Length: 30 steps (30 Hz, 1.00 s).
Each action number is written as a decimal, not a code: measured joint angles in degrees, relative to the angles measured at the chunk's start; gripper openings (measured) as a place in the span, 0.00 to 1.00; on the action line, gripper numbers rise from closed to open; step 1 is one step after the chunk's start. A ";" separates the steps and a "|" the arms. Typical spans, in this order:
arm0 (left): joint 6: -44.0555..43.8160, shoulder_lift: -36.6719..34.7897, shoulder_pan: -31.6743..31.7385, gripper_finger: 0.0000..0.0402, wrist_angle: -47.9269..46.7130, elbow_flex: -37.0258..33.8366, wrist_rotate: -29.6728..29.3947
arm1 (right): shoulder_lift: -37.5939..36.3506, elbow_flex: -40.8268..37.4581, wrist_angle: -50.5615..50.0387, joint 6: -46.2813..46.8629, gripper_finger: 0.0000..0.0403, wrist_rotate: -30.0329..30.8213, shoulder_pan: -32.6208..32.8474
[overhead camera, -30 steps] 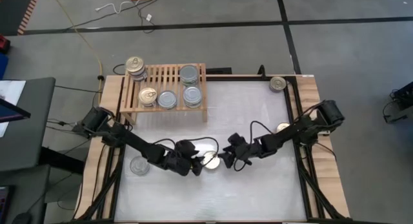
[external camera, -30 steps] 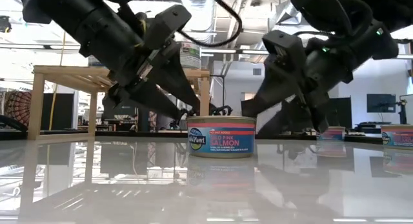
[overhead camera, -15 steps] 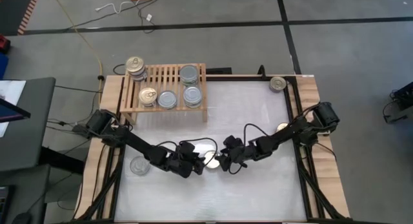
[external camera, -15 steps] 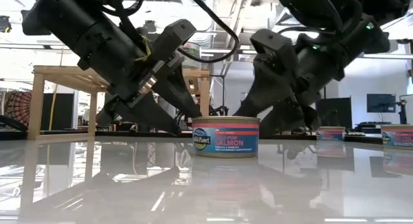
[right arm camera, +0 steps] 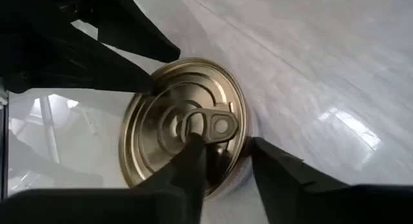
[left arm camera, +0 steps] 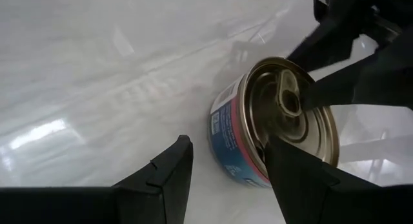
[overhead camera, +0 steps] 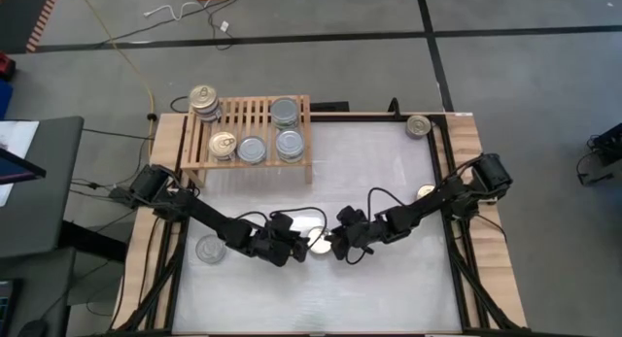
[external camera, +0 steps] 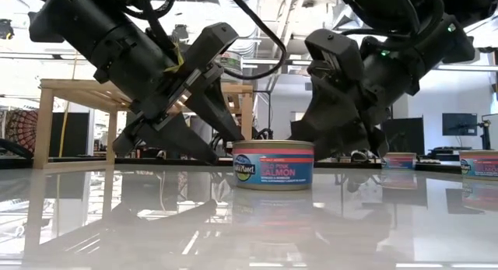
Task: Stack canned seafood by type on shelf
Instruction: Stack the blue tuna can on top of the bottom blue tuna can on the shelf
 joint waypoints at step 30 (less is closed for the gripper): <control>-7.05 0.04 2.93 0.46 4.33 -0.10 13.28 | -0.12 0.00 -0.29 -3.01 0.16 1.66 1.00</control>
